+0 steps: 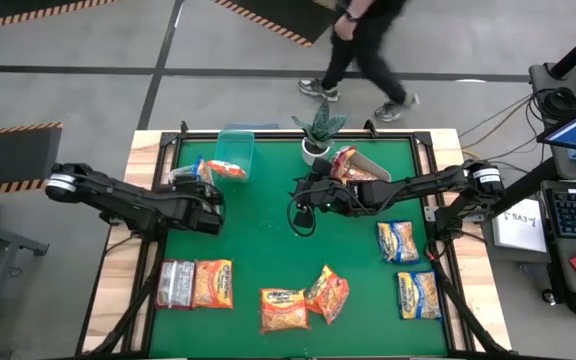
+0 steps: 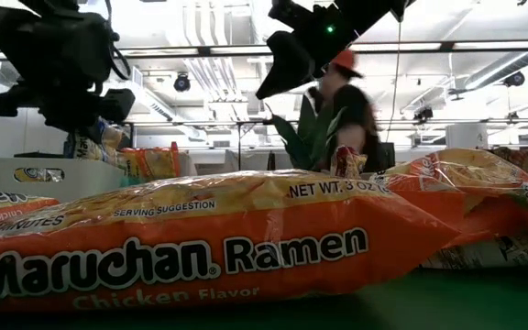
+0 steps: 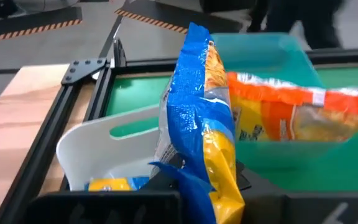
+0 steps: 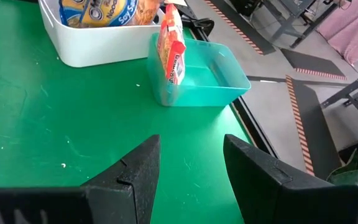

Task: Sort Maruchan noodles
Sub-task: Put the blue noodle pack into the white bin

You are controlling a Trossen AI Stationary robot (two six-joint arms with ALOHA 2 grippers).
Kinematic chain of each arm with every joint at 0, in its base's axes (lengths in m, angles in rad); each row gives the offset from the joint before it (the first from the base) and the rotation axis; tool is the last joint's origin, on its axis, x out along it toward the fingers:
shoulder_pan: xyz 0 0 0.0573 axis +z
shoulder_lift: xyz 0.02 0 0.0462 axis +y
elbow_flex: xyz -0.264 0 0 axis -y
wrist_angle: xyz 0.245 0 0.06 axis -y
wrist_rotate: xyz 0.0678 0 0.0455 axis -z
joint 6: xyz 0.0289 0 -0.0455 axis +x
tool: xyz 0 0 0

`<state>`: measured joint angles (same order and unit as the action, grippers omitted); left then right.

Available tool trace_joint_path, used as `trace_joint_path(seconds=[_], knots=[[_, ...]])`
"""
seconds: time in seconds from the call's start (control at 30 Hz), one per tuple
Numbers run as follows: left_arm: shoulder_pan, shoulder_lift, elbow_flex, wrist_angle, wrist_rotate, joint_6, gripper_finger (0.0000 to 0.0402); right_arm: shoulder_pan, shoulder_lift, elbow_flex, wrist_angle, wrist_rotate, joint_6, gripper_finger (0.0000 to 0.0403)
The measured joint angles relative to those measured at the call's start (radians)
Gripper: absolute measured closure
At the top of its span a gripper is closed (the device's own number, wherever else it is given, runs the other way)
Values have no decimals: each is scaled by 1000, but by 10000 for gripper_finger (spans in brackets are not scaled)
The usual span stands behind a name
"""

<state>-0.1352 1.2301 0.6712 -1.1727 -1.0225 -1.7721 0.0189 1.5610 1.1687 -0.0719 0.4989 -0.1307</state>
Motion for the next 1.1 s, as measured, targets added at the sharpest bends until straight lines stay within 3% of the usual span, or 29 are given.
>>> trace_joint_path(seconds=[0.3, 0.57, 0.9, 1.1], knots=[[0, 27, 12, 51, 108, 30, 309, 0, 0, 0, 0, -1, 0, 236], [-1, 27, 50, 152, 151, 244, 249, 0, 0, 0, -1, -1, -3, 236], [-1, 24, 69, 138, 151, 290, 217, 0, -2, 0, -7, -1, 0, 236], [-1, 23, 163, 70, 133, 448, 215, 0, -34, -1, -53, -2, 37, 236]])
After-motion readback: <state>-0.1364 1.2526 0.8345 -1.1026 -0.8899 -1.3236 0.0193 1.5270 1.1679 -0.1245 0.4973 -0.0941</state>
